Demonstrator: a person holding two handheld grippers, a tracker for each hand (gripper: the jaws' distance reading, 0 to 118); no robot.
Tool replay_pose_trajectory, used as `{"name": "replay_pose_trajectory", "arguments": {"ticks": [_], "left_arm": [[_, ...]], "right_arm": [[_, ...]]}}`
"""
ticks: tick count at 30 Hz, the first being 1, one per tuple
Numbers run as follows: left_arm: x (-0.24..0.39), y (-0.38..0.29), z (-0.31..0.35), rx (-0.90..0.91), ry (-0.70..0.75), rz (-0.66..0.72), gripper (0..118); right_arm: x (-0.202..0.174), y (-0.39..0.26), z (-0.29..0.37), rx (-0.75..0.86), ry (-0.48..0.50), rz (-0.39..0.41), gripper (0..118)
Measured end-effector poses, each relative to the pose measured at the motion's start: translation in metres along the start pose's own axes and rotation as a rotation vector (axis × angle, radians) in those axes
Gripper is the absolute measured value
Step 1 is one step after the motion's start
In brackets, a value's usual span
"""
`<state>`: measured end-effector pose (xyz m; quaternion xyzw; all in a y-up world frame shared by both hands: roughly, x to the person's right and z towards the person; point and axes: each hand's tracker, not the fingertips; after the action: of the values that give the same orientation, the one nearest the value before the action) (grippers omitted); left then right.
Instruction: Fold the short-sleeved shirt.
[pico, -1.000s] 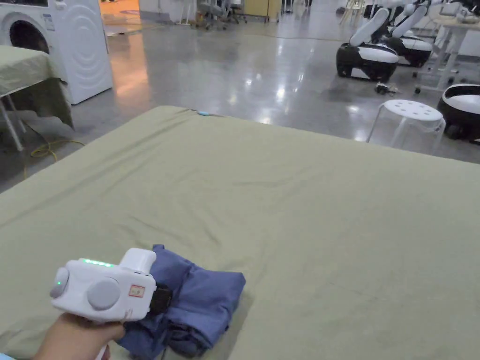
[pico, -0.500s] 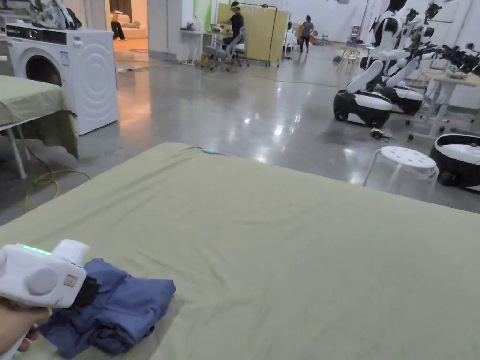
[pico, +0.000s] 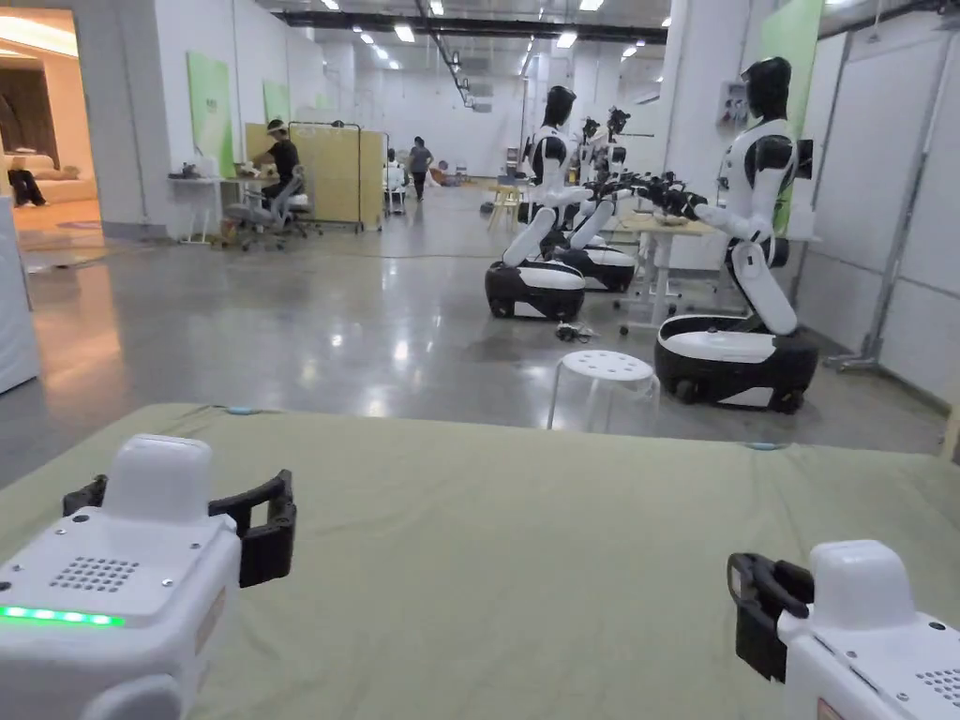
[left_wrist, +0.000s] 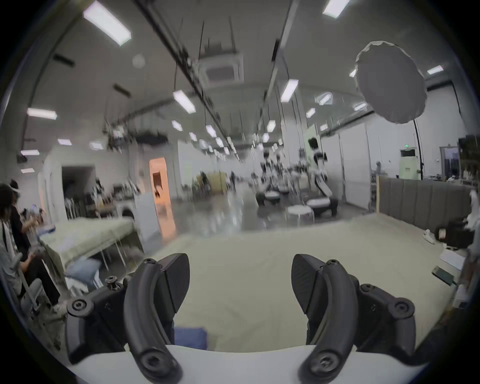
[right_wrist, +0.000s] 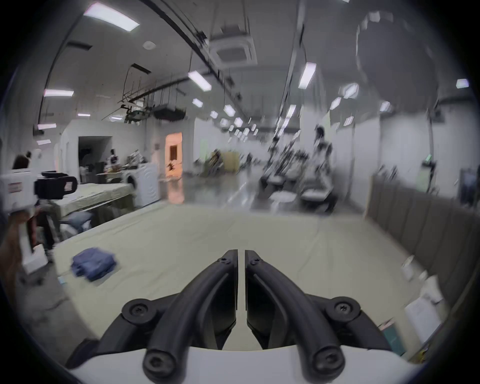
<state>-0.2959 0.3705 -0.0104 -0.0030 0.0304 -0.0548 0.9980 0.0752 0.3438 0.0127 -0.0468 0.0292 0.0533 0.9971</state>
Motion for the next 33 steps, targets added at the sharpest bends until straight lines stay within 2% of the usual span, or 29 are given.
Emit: {"name": "replay_pose_trajectory", "arguments": {"ticks": [1,2,3,5,7,8,11,14,18,22,24,26,27,28,31,33], "left_arm": [[0.018,0.003,0.005,0.037,-0.011,-0.013,52],[0.035,0.005,0.009,0.066,-0.018,-0.010,24],[0.047,0.007,0.011,0.078,-0.038,0.012,4],[0.063,0.011,0.010,0.044,-0.084,0.050,4],[0.069,0.012,0.008,0.044,-0.140,0.138,4],[0.073,0.014,0.008,0.055,-0.137,0.138,4],[0.084,0.021,0.005,0.049,-0.153,0.076,4],[0.086,0.024,0.006,0.043,-0.157,0.065,4],[0.086,0.026,0.007,0.042,-0.163,0.055,4],[0.085,0.031,0.008,0.046,-0.164,0.063,4],[0.086,0.032,0.008,0.049,-0.154,0.053,9],[0.085,0.032,0.008,0.049,-0.160,0.057,55],[0.083,0.032,0.008,0.040,-0.191,0.082,71],[0.082,0.031,0.008,0.040,-0.182,0.087,77],[0.081,0.029,0.009,0.048,-0.153,0.086,77],[0.077,0.030,0.009,0.043,-0.147,0.087,77]], "right_arm": [[0.003,0.009,0.002,0.038,-0.040,-0.014,7],[0.007,0.017,0.004,0.063,-0.026,-0.039,7],[0.010,0.025,0.006,0.084,-0.037,-0.035,7],[0.012,0.032,0.008,0.109,-0.106,0.020,7],[0.015,0.036,0.012,0.134,-0.126,0.063,7],[0.015,0.039,0.010,0.119,-0.161,0.056,7],[0.025,0.045,0.013,0.137,-0.097,-0.036,7],[0.027,0.050,0.014,0.143,-0.126,-0.034,7],[0.025,0.048,0.016,0.147,-0.092,-0.060,7],[0.022,0.047,0.013,0.139,-0.080,-0.052,7],[0.021,0.047,0.012,0.137,-0.071,-0.059,7],[0.021,0.047,0.012,0.133,-0.059,-0.068,7],[0.021,0.047,0.012,0.128,-0.052,-0.073,8],[0.020,0.048,0.011,0.126,-0.048,-0.075,17],[0.018,0.050,0.010,0.111,-0.030,-0.065,46],[0.013,0.050,0.010,0.111,-0.030,-0.041,59]]}}
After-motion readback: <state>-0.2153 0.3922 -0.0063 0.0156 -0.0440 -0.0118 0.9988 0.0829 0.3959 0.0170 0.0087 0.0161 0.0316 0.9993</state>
